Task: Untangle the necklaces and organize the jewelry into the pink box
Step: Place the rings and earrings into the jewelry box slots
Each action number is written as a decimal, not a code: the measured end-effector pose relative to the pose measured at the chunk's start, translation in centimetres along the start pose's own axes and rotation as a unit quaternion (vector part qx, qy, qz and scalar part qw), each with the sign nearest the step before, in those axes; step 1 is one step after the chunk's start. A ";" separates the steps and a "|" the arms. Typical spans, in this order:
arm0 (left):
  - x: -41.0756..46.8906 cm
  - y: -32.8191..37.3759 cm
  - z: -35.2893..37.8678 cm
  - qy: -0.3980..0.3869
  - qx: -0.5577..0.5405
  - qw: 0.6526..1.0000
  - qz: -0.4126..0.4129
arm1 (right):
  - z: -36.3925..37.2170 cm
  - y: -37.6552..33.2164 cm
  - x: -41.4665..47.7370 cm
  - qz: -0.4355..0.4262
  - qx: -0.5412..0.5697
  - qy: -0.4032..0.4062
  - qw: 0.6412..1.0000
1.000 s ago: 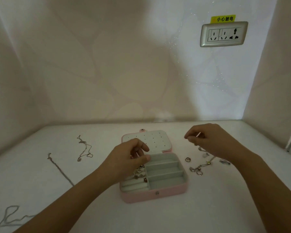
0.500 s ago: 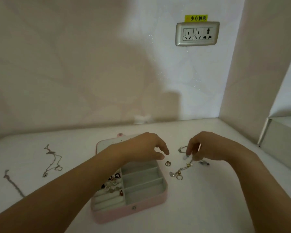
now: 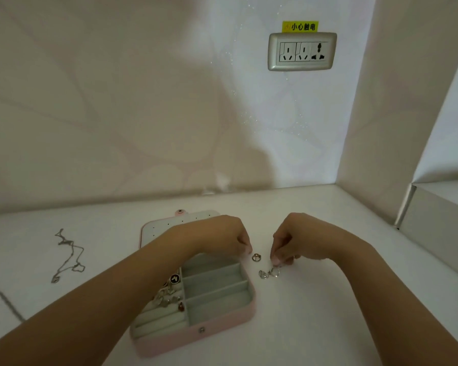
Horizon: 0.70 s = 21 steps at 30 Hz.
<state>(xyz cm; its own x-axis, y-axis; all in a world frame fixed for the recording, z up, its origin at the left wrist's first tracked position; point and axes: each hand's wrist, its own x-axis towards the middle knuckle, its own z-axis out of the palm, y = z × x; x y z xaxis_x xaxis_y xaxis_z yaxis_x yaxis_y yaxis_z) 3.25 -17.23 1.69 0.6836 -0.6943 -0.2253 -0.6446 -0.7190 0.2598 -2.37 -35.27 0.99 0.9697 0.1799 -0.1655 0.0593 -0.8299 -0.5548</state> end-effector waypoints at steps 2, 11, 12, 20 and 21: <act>-0.5 0.0 0.0 0.027 -0.044 0.999 0.011 | -0.5 -0.1 -0.2 -0.006 0.030 0.042 0.999; -2.1 0.0 -0.8 0.133 -0.365 0.921 0.038 | -1.5 -1.4 -1.1 -0.116 0.220 0.159 0.955; -2.4 0.0 -0.9 0.135 -0.392 0.909 0.043 | -1.4 -1.6 -1.1 -0.131 0.237 0.164 0.949; -6.0 -0.7 -1.7 0.170 -0.500 0.848 0.049 | 1.3 -5.2 -0.8 -0.216 0.371 0.200 0.881; -6.7 -0.9 -1.6 0.166 -0.509 0.843 0.053 | 1.8 -5.6 -0.8 -0.222 0.390 0.192 0.873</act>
<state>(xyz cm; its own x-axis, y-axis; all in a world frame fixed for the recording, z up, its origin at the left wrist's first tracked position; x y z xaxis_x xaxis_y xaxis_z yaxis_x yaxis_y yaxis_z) -0.21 -11.87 4.52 0.8080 -0.5837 0.0803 -0.1952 -0.1366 0.9712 -3.90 -29.79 2.79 0.9088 0.0777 0.4098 0.4156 -0.0851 -0.9055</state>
